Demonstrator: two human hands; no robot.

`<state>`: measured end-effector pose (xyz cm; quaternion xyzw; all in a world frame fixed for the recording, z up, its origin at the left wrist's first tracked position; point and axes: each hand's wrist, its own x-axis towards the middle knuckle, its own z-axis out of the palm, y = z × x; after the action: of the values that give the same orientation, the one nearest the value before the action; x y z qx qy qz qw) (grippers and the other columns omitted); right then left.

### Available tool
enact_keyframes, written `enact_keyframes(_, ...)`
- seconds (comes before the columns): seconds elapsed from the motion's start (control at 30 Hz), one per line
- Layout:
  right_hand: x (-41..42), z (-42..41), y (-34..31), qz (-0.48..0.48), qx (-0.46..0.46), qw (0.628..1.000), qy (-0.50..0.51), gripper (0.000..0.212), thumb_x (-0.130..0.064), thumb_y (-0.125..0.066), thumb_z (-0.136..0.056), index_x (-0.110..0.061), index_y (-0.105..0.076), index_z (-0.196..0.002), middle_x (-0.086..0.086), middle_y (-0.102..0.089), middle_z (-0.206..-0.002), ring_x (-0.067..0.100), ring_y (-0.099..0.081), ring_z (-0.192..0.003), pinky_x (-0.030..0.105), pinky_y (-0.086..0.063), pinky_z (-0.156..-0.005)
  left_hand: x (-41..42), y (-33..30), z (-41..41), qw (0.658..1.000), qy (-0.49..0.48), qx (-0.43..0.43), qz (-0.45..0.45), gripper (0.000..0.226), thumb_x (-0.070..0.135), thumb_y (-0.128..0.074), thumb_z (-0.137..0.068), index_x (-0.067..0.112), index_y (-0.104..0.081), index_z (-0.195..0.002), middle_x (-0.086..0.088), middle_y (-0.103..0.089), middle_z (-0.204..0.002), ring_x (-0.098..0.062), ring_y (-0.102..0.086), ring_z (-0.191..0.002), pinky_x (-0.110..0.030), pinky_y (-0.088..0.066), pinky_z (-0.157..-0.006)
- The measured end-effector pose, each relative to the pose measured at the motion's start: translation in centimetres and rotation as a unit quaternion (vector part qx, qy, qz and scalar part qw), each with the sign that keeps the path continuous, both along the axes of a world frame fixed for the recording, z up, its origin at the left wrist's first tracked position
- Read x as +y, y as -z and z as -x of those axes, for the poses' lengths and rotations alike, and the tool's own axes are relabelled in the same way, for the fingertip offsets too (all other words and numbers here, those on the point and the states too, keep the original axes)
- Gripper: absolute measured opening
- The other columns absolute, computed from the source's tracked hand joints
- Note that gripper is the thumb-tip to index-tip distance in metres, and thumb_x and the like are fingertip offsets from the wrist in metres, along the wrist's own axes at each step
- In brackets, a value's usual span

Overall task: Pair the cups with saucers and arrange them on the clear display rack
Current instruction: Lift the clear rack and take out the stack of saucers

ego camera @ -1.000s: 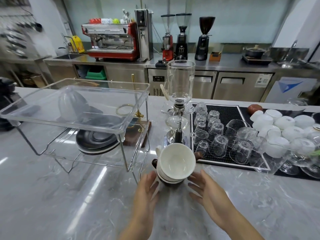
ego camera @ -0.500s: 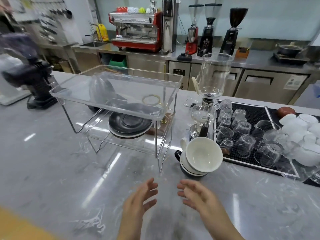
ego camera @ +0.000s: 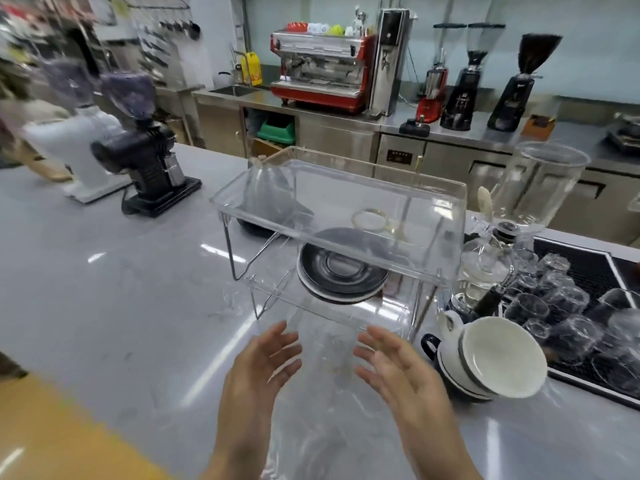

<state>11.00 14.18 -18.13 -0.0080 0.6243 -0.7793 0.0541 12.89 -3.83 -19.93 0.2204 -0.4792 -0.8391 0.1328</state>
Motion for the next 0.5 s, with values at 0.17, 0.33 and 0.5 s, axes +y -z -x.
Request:
enact_keyframes(0.17,-3.6,1.5,-0.8,0.016,0.032,0.997,0.067,0.041,-0.031,-0.061,-0.080,-0.017,-0.068,-0.118,-0.002,-0.072,-0.123,0.015,-0.064,-0.122,0.043,-0.047,-0.107,-2.8,-1.1,3.1,0.998,0.028,0.032,-0.054,0.047,0.031,-0.036,-0.106,0.001,-0.070,-0.120,-0.019,-0.075,-0.113,-0.026,-0.074,-0.102,-0.042,-0.051,-0.095)
enact_keyframes(0.33,-5.3,3.3,-1.1,0.042,0.040,0.993,0.104,0.051,-0.042,-0.058,-0.081,-0.027,-0.062,-0.129,-0.011,-0.064,-0.136,0.002,-0.056,-0.130,0.037,-0.037,-0.116,-4.6,-2.0,6.4,0.992,0.063,0.046,-0.103,0.052,0.038,-0.034,-0.106,0.004,-0.070,-0.122,-0.016,-0.076,-0.118,-0.025,-0.072,-0.112,-0.041,-0.049,-0.099)
enact_keyframes(0.5,-6.7,5.3,-0.8,0.008,0.044,0.984,0.172,0.046,-0.041,-0.054,-0.091,-0.035,-0.052,-0.137,-0.019,-0.053,-0.146,-0.003,-0.046,-0.137,0.034,-0.029,-0.121,-5.3,-2.6,9.7,0.983,0.086,0.041,-0.159,0.054,0.041,-0.034,-0.106,0.004,-0.070,-0.123,-0.013,-0.075,-0.123,-0.024,-0.066,-0.122,-0.038,-0.044,-0.108)
